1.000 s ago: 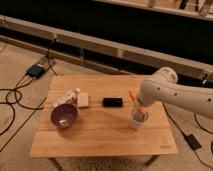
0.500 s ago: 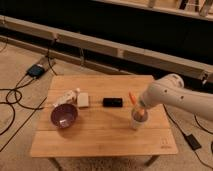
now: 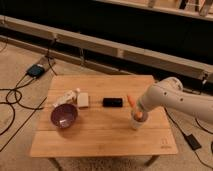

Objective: Place the pepper in the ceramic cup

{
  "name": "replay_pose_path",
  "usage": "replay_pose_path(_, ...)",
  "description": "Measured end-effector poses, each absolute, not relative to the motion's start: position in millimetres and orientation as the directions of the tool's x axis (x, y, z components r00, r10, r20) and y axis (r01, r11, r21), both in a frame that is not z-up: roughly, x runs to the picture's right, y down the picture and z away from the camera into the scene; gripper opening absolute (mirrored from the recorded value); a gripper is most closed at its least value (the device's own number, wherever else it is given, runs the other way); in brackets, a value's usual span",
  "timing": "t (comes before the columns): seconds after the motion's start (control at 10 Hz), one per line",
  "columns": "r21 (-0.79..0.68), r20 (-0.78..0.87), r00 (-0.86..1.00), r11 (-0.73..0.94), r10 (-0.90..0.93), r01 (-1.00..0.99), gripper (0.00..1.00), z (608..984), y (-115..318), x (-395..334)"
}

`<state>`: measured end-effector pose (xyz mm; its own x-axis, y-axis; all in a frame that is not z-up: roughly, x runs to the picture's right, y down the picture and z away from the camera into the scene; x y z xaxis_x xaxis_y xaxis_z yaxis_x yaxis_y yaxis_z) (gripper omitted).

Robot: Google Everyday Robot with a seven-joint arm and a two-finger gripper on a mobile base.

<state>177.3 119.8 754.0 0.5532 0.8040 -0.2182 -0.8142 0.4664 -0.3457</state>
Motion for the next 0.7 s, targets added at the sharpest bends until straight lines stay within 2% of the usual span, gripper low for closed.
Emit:
replay_pose_path(0.2, -0.342, -0.225, 0.537, 0.451, 0.813, -0.825, 0.70, 754.9, 125.2, 181.0)
replay_pose_path(0.3, -0.340, -0.227, 0.531, 0.445, 0.816, -0.828, 0.77, 755.2, 127.1, 182.6)
replay_pose_path(0.4, -0.335, -0.228, 0.522, 0.437, 0.822, -0.835, 0.80, 754.8, 129.0, 185.8)
replay_pose_path(0.7, -0.330, -0.221, 0.515, 0.433, 0.829, -0.839, 0.80, 752.8, 130.4, 187.9)
